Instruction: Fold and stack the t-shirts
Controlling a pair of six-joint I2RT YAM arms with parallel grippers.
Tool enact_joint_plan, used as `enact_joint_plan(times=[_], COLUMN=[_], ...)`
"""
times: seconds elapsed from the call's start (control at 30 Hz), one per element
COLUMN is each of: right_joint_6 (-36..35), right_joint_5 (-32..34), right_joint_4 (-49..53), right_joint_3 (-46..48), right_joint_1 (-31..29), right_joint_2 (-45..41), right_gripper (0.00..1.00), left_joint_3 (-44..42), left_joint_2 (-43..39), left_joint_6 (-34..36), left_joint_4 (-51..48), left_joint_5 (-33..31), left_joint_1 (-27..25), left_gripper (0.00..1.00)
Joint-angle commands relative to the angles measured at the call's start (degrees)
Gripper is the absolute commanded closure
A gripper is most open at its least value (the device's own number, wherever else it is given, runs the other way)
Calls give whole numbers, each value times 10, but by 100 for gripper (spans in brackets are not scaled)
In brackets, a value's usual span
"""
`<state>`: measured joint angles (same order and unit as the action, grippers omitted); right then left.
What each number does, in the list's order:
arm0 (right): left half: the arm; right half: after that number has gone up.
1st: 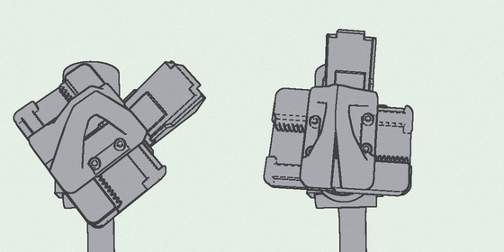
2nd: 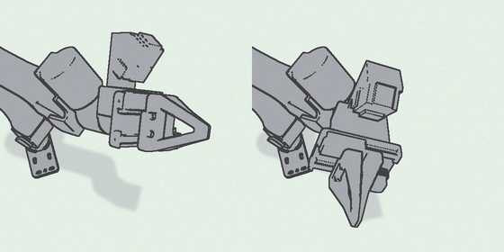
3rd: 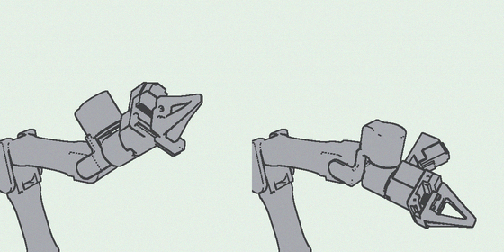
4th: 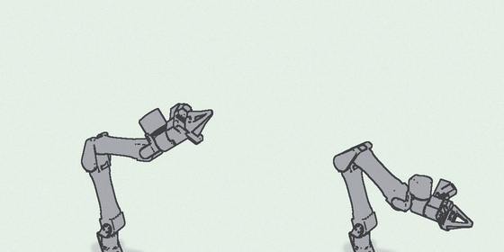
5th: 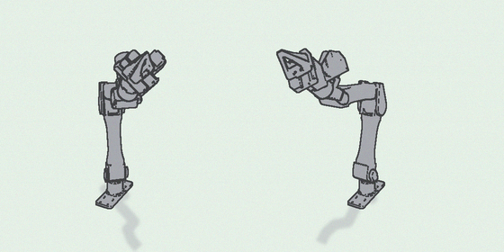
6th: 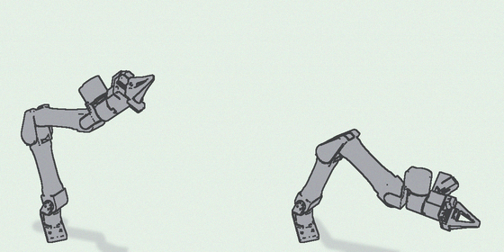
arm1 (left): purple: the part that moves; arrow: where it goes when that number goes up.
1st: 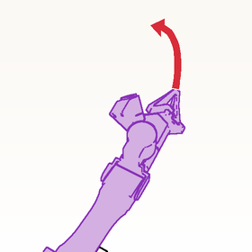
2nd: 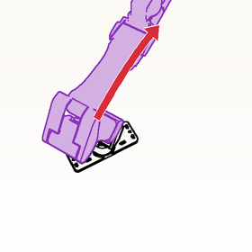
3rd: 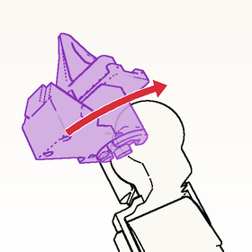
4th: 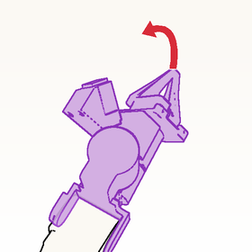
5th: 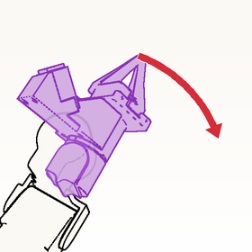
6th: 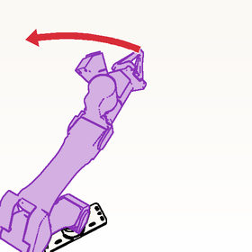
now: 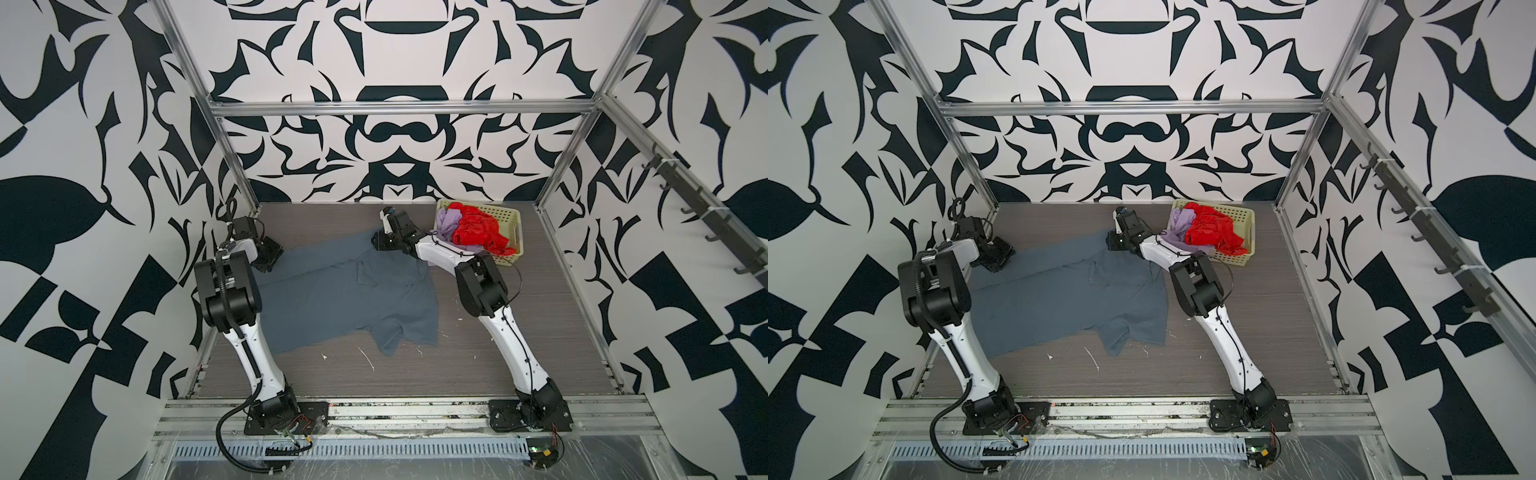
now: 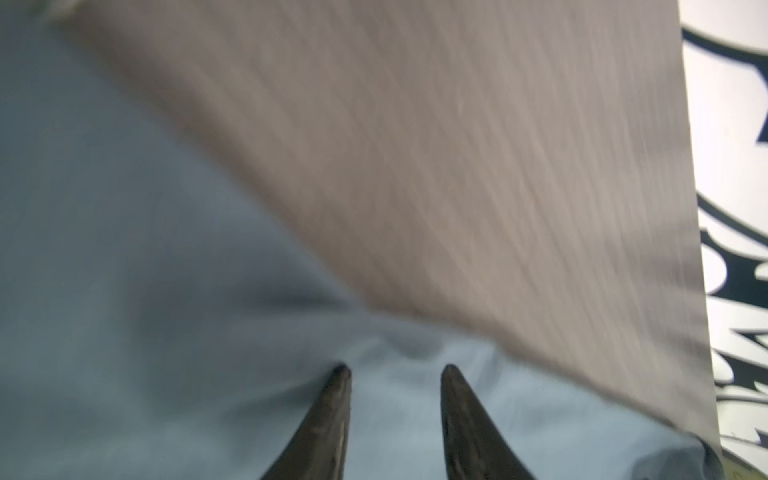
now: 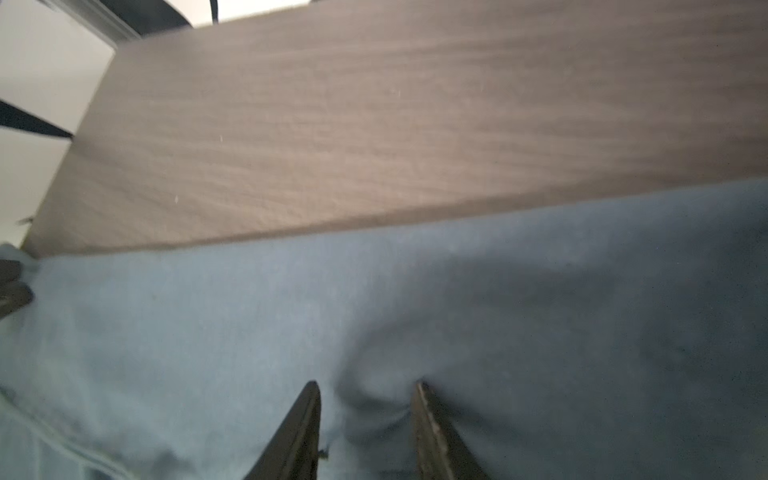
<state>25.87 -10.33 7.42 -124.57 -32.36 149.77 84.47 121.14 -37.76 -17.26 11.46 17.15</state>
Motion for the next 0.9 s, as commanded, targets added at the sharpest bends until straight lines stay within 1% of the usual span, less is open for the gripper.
enact_joint_plan(times=[0.0, 0.17, 0.27, 0.37, 0.43, 0.5, 0.6, 0.63, 0.7, 0.77, 0.8, 0.87], right_joint_6=[24, 30, 48, 26, -8, -34, -64, -60, -90, -103, -104, -93], right_joint_5=[9, -4, -45, -90, -105, -119, -132, -143, -126, -101, -84, -50], right_joint_4=[48, 85, 64, 11, -7, -25, -51, -67, -51, -30, -18, -4], right_joint_3=[-65, -208, -274, -265, -228, -189, -101, -71, -8, 54, 87, 154], right_joint_1=[18, 38, 53, 60, 59, 58, 53, 51, 39, 25, 17, 6], right_joint_2=[37, 127, 164, 144, 102, 44, -59, -92, -163, -224, -255, -303], right_gripper=[59, 59, 59, 59, 58, 57, 55, 54, 52, 51, 50, 50], left_joint_3=[36, 135, 192, 216, 198, 164, 106, 86, 47, 13, -14, -76], left_joint_2=[59, 129, 163, 157, 117, 53, -52, -84, -149, -199, -225, -274], left_joint_6=[-12, -17, -19, -22, -19, -10, 10, 19, 40, 57, 61, 60], left_joint_4=[-36, -53, -48, -30, -4, 21, 22, 15, -31, -90, -110, -119], left_joint_5=[5, 17, 49, 85, 88, 89, 75, 62, 23, -16, -31, -53], left_joint_1=[1, 1, 2, 3, 4, 7, 14, 15, 18, 24, 29, 41], left_gripper=[60, 60, 60, 61, 60, 59, 56, 54, 52, 50, 50, 48])
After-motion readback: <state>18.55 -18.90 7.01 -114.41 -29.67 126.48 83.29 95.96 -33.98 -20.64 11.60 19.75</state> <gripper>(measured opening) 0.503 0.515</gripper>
